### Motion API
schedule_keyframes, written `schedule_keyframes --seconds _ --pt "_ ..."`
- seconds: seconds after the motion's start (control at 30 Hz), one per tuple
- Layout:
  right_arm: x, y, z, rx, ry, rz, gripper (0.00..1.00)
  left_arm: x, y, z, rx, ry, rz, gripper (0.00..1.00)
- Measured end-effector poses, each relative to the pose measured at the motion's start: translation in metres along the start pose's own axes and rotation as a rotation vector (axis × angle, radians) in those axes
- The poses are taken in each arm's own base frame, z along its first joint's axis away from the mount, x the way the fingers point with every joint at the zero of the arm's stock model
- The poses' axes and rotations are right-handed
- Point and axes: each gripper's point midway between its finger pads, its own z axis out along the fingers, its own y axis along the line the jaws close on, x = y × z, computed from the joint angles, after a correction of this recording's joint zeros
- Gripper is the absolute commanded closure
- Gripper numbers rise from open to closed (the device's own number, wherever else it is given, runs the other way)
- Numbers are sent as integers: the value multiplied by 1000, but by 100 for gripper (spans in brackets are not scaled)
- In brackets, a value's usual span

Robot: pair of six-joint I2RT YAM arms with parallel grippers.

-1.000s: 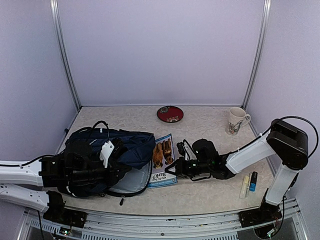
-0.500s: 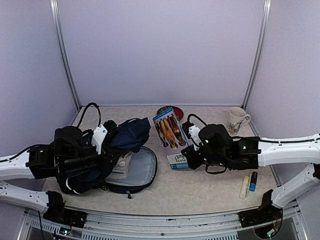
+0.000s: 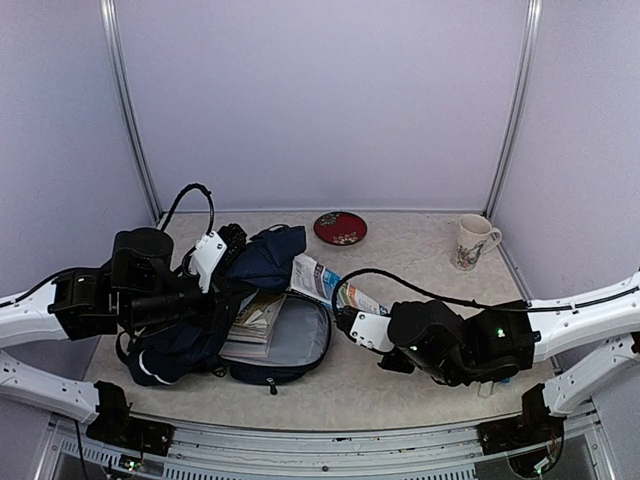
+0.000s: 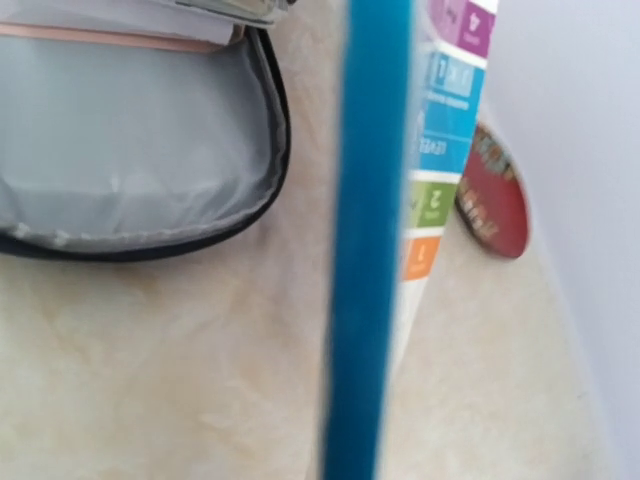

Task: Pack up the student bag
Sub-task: Pass from the right arm to the left, then pick up the largest pocket of the bag.

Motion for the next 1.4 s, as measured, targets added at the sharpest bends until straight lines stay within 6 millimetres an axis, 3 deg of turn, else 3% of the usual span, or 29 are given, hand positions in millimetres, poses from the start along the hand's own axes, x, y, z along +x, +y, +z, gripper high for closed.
schedule_keyframes --seconds 0.43,0.67,0.8,1.1,1.4 --pt "3 -23 -31 82 -213 -181 100 -12 -15 15 62 2 10 100" --pt "13 -49 -48 97 -399 -87 100 -20 -19 26 62 -27 -18 100" --pt "6 -63 -56 88 -509 -6 100 -22 -20 34 60 -34 -42 100" --pt "12 -49 -46 -22 -545 54 100 -27 -21 45 43 -42 -73 100" --pt "19 -59 -39 -69 -559 155 100 -33 -13 57 42 -54 -124 100"
